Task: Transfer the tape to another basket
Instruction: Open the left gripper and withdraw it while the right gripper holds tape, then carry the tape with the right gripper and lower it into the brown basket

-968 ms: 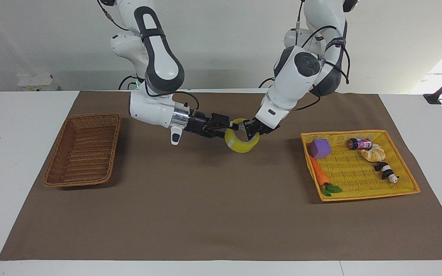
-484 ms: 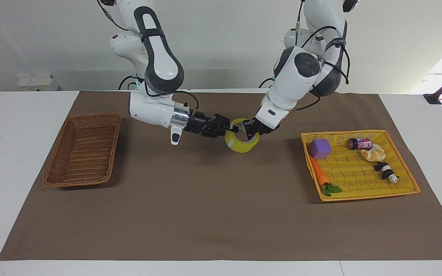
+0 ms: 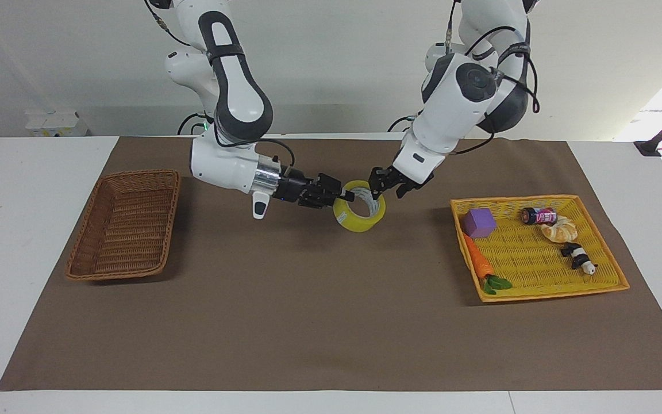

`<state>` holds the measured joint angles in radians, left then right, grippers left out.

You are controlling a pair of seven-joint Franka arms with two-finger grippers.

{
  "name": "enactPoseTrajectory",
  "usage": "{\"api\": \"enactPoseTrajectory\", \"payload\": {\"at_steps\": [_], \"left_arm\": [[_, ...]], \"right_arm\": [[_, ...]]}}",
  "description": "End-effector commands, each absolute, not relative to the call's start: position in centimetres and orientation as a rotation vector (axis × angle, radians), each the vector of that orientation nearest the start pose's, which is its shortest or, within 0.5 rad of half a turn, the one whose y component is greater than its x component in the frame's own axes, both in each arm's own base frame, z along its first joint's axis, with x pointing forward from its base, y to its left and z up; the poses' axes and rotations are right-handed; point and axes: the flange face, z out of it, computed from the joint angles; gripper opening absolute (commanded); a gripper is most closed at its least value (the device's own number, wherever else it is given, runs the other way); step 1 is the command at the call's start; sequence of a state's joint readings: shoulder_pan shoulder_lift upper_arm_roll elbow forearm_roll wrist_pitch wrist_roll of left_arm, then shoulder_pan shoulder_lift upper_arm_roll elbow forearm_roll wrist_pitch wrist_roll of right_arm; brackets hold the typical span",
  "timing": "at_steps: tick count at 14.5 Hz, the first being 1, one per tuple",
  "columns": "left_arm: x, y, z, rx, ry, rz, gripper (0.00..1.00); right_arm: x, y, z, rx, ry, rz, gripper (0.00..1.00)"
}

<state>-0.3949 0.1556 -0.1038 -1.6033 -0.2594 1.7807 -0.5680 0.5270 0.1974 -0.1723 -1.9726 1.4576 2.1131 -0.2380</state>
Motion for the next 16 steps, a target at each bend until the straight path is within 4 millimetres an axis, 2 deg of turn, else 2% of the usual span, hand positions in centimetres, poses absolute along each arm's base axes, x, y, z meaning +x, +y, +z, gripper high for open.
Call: {"api": "enactPoseTrajectory", "payload": {"at_steps": [1, 3, 5, 6, 7, 9, 12, 13, 14, 15, 16], "left_arm": [[54.7, -23.0, 57.2, -3.380, -0.193, 0.173, 1.00], [56.9, -15.7, 57.0, -3.374, -0.183, 0.138, 1.00], [58.6, -7.2, 56.7, -3.294, -0.085, 0.060, 1.00], [59.1, -4.0, 56.4, -3.271, 0.024, 0.030, 1.00], [59.0, -1.4, 56.3, -3.243, 0.099, 0.023, 1.00], [58.9, 2.1, 55.9, -3.230, 0.045, 0.023, 1.00], [59.1, 3.3, 56.0, -3.228, 0.014, -0.009, 1.00], [59.0, 3.9, 56.0, -3.228, -0.003, -0.004, 1.00], [58.9, 3.7, 56.0, -3.229, 0.000, 0.011, 1.00], [58.7, 2.7, 56.0, -3.230, 0.028, 0.034, 1.00], [58.7, 1.4, 56.2, -3.217, 0.073, 0.037, 1.00]], "right_arm": [[55.9, 24.5, 40.5, -1.940, 0.273, 0.110, 0.00], [57.1, 20.3, 40.5, -1.967, 0.220, 0.098, 0.00], [58.5, 14.1, 41.3, -2.028, 0.155, 0.084, 0.00], [58.9, 11.0, 41.5, -2.046, 0.137, 0.082, 0.00], [59.0, 7.3, 41.5, -2.059, 0.136, 0.068, 0.00], [58.5, -0.8, 41.0, -2.107, 0.126, 0.029, 0.00], [55.9, -13.0, 41.8, -2.196, 0.024, 0.020, 0.00], [54.7, -16.2, 41.6, -2.217, 0.003, 0.028, 0.00], [52.8, -19.8, 41.4, -2.230, -0.023, 0.038, 0.00], [51.5, -22.5, 41.5, -2.244, -0.045, 0.040, 0.00], [50.8, -25.8, 40.5, -2.264, -0.076, 0.060, 0.00]]}}
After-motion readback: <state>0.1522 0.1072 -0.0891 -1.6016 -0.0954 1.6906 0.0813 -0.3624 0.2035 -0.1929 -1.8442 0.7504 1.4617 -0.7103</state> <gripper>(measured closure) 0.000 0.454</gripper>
